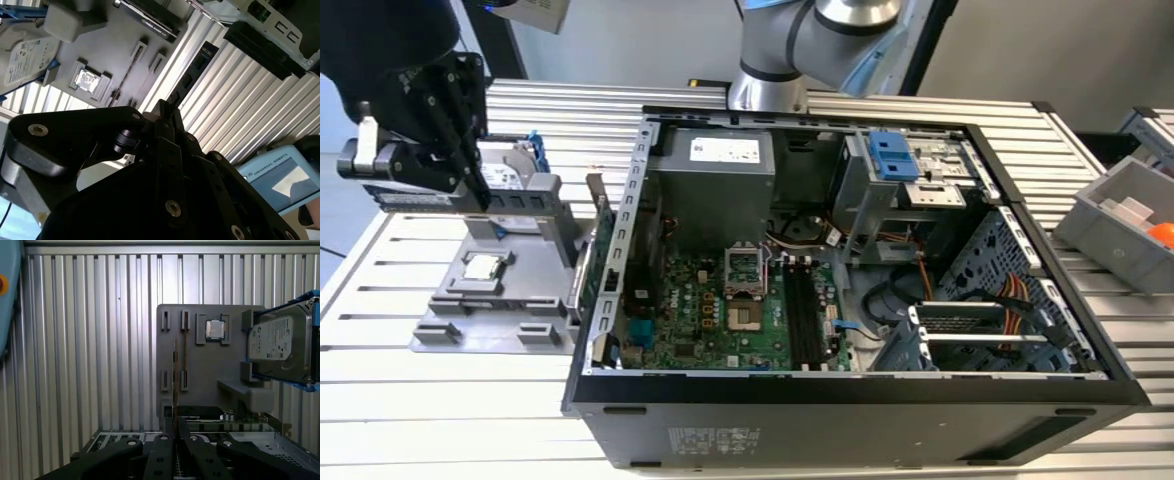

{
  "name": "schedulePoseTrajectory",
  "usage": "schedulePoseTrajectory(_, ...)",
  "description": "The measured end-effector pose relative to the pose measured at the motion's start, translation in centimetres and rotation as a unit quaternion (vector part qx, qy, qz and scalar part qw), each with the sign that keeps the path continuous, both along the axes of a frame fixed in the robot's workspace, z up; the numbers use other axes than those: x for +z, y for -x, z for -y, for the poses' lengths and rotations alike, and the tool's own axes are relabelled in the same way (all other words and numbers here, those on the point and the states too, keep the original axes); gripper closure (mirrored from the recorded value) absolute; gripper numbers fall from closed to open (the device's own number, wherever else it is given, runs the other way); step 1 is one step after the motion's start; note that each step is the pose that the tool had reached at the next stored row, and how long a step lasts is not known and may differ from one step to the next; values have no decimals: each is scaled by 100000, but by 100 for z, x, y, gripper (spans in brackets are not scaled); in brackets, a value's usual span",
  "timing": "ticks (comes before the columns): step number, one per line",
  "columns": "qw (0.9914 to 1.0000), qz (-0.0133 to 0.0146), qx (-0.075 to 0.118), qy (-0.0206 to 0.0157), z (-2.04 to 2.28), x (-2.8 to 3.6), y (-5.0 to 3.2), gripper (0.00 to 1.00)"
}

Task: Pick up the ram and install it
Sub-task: 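Pick up the ram and move it above insertion slot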

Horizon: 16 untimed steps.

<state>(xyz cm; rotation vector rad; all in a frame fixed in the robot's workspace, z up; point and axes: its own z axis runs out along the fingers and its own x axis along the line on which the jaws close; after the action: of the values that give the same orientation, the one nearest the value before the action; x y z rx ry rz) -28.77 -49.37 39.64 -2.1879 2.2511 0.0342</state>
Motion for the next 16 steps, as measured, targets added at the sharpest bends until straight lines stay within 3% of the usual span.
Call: schedulePoseTrajectory(16, 100000, -196, 0, -1, 0, 0, -269, 100)
